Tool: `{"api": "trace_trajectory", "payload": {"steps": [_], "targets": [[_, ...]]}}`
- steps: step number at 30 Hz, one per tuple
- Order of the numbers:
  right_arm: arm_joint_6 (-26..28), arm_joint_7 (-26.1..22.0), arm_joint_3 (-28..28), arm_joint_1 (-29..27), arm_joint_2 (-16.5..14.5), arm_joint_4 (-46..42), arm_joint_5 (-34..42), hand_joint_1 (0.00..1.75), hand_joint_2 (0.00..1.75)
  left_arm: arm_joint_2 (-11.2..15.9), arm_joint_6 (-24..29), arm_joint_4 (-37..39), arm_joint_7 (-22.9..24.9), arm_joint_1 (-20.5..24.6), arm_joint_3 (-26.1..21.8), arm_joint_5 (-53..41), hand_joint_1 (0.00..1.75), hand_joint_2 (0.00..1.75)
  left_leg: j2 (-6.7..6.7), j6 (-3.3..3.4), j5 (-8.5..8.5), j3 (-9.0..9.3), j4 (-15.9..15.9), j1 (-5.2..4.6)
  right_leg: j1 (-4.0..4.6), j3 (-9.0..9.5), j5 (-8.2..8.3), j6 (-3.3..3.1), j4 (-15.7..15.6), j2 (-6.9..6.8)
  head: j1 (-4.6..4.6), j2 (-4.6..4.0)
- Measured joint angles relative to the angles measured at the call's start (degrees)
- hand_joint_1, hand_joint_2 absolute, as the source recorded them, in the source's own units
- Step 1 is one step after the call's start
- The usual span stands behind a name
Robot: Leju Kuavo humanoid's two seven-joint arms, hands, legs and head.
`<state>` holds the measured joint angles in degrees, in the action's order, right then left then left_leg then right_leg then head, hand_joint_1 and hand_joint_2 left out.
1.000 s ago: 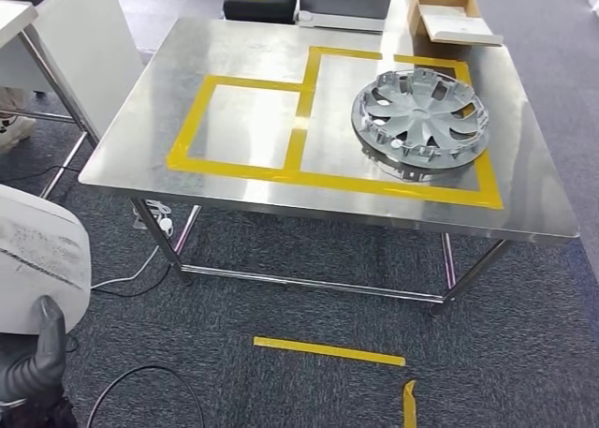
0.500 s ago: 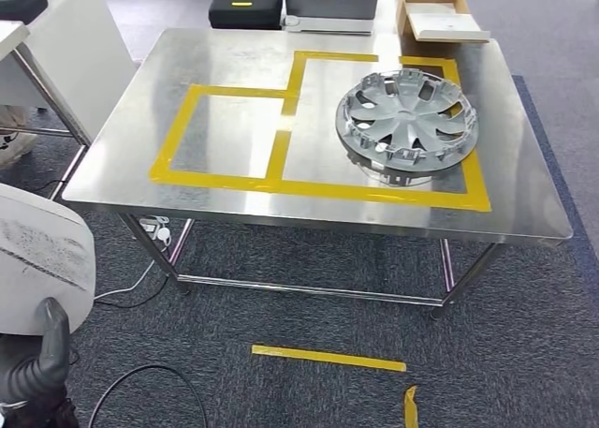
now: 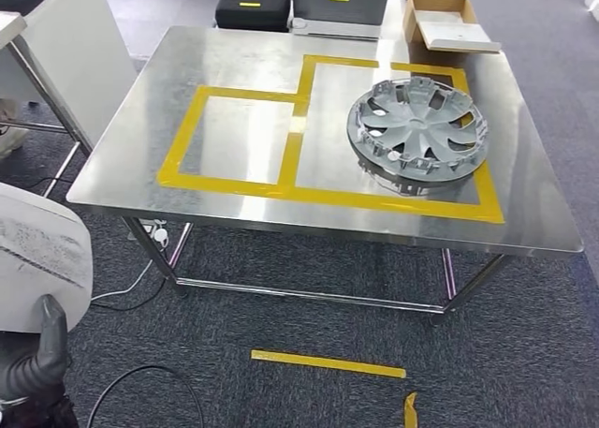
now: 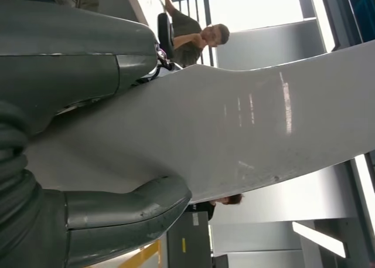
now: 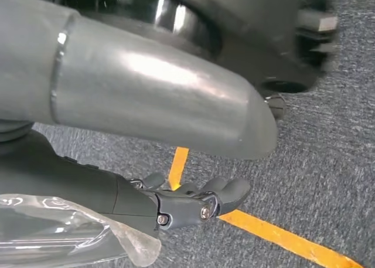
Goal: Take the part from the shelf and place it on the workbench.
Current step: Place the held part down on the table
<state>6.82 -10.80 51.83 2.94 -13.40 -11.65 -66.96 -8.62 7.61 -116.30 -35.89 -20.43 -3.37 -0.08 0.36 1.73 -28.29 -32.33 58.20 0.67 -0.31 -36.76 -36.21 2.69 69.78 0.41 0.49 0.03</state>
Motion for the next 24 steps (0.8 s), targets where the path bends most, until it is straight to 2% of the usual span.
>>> {"api": "trace_trajectory", "payload": {"steps": [1,2,3,5,6,7,8,10,12,14,16,17,18,19,20,21,22,23,24], "targets": [[-0.1,0.0,0.0,0.0,0.0,0.0,0.0,0.0,0.0,0.0,0.0,0.0,0.0,0.0,0.0,0.0,1.75,1.75,0.01,0.08,-0.1,0.05,0.0,-0.01,-0.04,-1.98,-0.8,0.12,3.3,-0.01,0.01,-0.01],[-0.1,0.1,0.0,-0.1,0.0,0.0,-0.1,0.0,0.0,0.0,0.0,0.0,0.0,0.0,0.0,0.0,1.75,1.75,0.01,0.12,-0.22,0.16,0.0,-0.01,-0.06,-3.05,-0.44,0.18,4.5,-0.02,0.03,-0.01],[-0.2,0.1,0.0,-0.1,0.0,0.0,-0.1,0.0,0.0,0.0,0.0,0.0,0.0,0.0,0.0,0.0,1.75,1.75,-0.02,0.1,-0.37,0.36,0.0,0.0,-0.11,-3.0,1.05,0.19,3.5,-0.05,0.03,-0.01],[-0.3,0.1,0.0,-0.1,0.0,0.0,-0.1,0.0,0.0,0.0,0.0,0.0,0.0,0.0,0.0,0.0,1.75,1.75,-0.07,-0.16,-0.82,0.97,0.0,0.01,-0.21,-0.08,5.61,0.02,-3.8,-0.26,0.04,-0.01],[-0.3,0.1,0.0,0.0,0.0,0.0,-0.1,0.0,0.0,0.0,0.0,0.0,0.0,0.1,0.0,0.0,1.75,1.75,-0.09,-0.43,-1.07,1.21,0.1,-0.09,-0.16,1.65,7.06,-0.12,-7.5,-0.4,0.04,-0.01],[-0.3,0.1,0.0,0.0,0.0,0.0,-0.1,0.0,0.0,0.0,0.0,0.0,0.0,0.1,0.0,0.0,1.75,1.75,-0.09,-0.75,-1.25,1.33,0.1,-0.18,-0.1,2.93,7.78,-0.36,-10.1,-0.49,0.0,-0.01],[-0.4,0.1,0.0,0.0,0.0,0.0,-0.1,0.0,0.0,0.0,0.0,0.0,0.0,0.2,0.0,0.0,1.75,1.75,-0.09,-1.06,-1.34,1.34,0.1,-0.28,-0.01,3.59,7.77,-0.6,-11.3,-0.52,-0.04,-0.01],[-0.4,0.0,0.0,0.0,0.0,0.0,-0.1,0.0,0.0,0.0,0.0,0.0,0.0,0.2,0.0,-0.1,1.75,1.75,-0.08,-1.65,-1.42,1.45,-0.1,-0.31,0.05,3.97,7.58,-1.25,-11.7,-0.39,-0.14,0.0],[-0.4,-0.1,0.0,-0.1,0.0,0.0,-0.1,0.0,0.0,0.0,0.0,0.0,0.0,0.3,0.0,-0.1,1.75,1.75,-0.1,-2.24,-2.35,1.33,1.1,-0.19,-0.11,4.54,7.55,-1.91,-12.1,-0.36,-0.31,0.0],[-0.4,-0.1,0.0,0.0,0.0,0.0,-0.1,0.0,0.0,0.0,0.1,0.0,0.0,0.4,0.0,-0.1,1.75,1.75,-0.13,-2.69,-5.2,-1.1,6.7,-0.11,-0.24,5.15,7.37,-2.5,-12.3,-0.39,-0.61,-0.01],[-0.5,0.0,0.0,0.0,0.0,0.0,-0.1,0.0,0.0,0.0,0.3,0.0,0.0,0.3,0.0,0.0,1.75,1.75,-0.13,-2.88,-8.15,-5.33,14.6,-0.09,-0.14,5.49,7.04,-2.88,-12.3,-0.39,-0.73,-0.01],[-0.5,0.0,0.0,0.0,0.0,0.0,-0.1,0.0,0.0,0.0,0.4,0.0,0.0,0.3,0.0,0.1,1.75,1.75,-0.13,-2.87,-8.3,-6.71,16.7,-0.09,-0.07,5.68,6.88,-2.96,-12.3,-0.35,-0.74,-0.01],[-0.5,0.0,0.0,0.0,0.0,0.0,-0.1,0.0,0.0,0.0,0.5,0.0,0.0,0.3,0.0,0.2,1.75,1.75,-0.13,-2.77,-7.29,-7.15,16.8,-0.1,0.01,5.92,6.7,-2.99,-12.3,-0.27,-0.73,-0.01],[-0.6,0.0,0.0,-0.1,0.0,0.0,0.0,0.0,0.0,0.0,0.5,0.0,0.0,0.3,0.0,0.2,1.75,1.75,-0.13,-2.56,-5.16,-6.42,14.5,-0.12,0.07,6.24,6.5,-2.96,-12.3,-0.16,-0.73,-0.01],[-0.6,0.1,0.0,-0.1,0.0,0.0,0.0,0.0,0.0,0.0,0.6,0.0,0.0,0.3,0.0,0.3,1.75,1.75,-0.13,-2.24,-2.52,-4.89,10.6,-0.17,0.12,6.54,6.26,-2.9,-12.3,-0.05,-0.74,-0.01],[-0.6,0.1,0.0,0.0,0.0,0.0,0.0,0.0,0.0,0.0,0.6,0.0,0.0,0.4,0.0,0.3,1.75,1.75,-0.13,-1.89,-0.69,-3.28,6.7,-0.29,0.25,6.68,5.98,-2.75,-12.3,0.03,-0.72,-0.01],[-0.6,0.1,0.0,0.0,0.0,0.0,0.0,0.0,0.0,0.0,0.6,0.0,-0.1,0.4,0.0,0.3,1.75,1.75,-0.14,-1.6,0.44,-1.95,3.5,-0.4,0.34,6.81,5.73,-2.53,-12.2,0.1,-0.71,-0.01],[-0.6,0.1,0.0,0.0,0.0,0.0,0.1,0.0,0.0,0.0,0.6,0.0,-0.1,0.4,0.0,0.3,1.75,1.75,-0.16,-1.38,0.76,-1.24,1.7,-0.53,0.41,6.79,5.56,-2.28,-12.2,0.12,-0.67,-0.01],[-0.6,0.2,0.0,0.1,0.0,0.0,0.1,0.0,0.0,0.0,0.6,0.0,-0.1,0.4,0.0,0.3,1.75,1.75,-0.19,-1.24,0.43,-1.08,1.2,-0.64,0.45,6.76,5.48,-1.99,-12.2,0.11,-0.66,-0.01]]}}
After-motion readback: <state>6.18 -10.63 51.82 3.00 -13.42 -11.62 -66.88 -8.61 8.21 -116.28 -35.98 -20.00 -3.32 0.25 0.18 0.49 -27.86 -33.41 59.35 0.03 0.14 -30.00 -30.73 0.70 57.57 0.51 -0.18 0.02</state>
